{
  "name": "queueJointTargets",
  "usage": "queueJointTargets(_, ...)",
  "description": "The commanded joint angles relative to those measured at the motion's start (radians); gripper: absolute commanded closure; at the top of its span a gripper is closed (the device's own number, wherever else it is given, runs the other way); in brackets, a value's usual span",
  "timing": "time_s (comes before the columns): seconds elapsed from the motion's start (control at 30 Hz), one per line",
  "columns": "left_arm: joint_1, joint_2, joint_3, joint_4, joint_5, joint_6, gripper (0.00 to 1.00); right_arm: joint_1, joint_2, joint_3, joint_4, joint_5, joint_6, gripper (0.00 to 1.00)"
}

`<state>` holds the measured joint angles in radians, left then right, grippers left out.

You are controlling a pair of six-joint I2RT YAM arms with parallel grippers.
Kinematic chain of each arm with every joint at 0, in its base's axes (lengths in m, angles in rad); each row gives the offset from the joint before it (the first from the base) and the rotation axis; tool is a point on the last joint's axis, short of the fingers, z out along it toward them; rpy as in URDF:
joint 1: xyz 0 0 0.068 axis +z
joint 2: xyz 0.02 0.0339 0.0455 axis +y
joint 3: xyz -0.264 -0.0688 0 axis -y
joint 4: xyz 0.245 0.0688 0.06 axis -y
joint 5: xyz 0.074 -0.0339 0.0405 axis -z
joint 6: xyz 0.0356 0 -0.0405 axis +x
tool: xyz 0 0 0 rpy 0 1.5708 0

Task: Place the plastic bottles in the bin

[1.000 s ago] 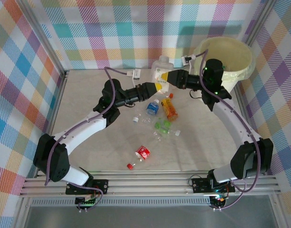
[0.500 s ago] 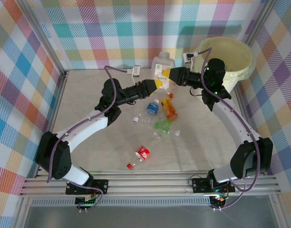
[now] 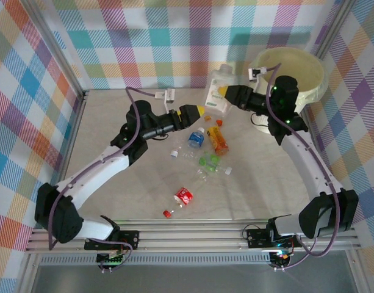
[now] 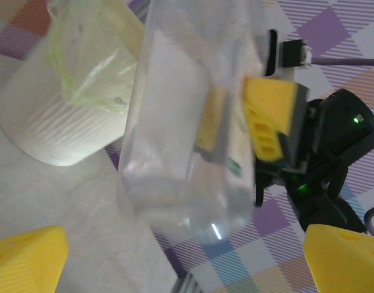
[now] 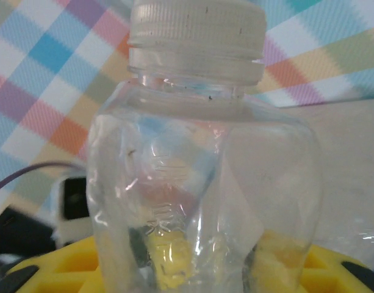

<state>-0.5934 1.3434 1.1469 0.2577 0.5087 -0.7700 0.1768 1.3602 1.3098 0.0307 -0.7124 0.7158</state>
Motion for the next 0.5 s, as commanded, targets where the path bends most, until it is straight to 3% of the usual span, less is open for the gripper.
queueJointTargets(0.0,-0.001,-0.099,-0.011,-0.176,-0.124,0.140,0.00,-0.089,-0.024,0.105,-0.149,0.168,-0.090,0.62)
queueJointTargets(0.2,0.000,-0.196,-0.047,-0.343,-0.296,0.224,0.00,-0.248,0.064,0.286,-0.252,0.318,-0.143,0.60)
queueJointTargets(0.47,0.001,-0.261,-0.103,-0.498,-0.507,0.267,0.00,-0.346,0.264,0.557,-0.462,0.480,-0.307,0.56)
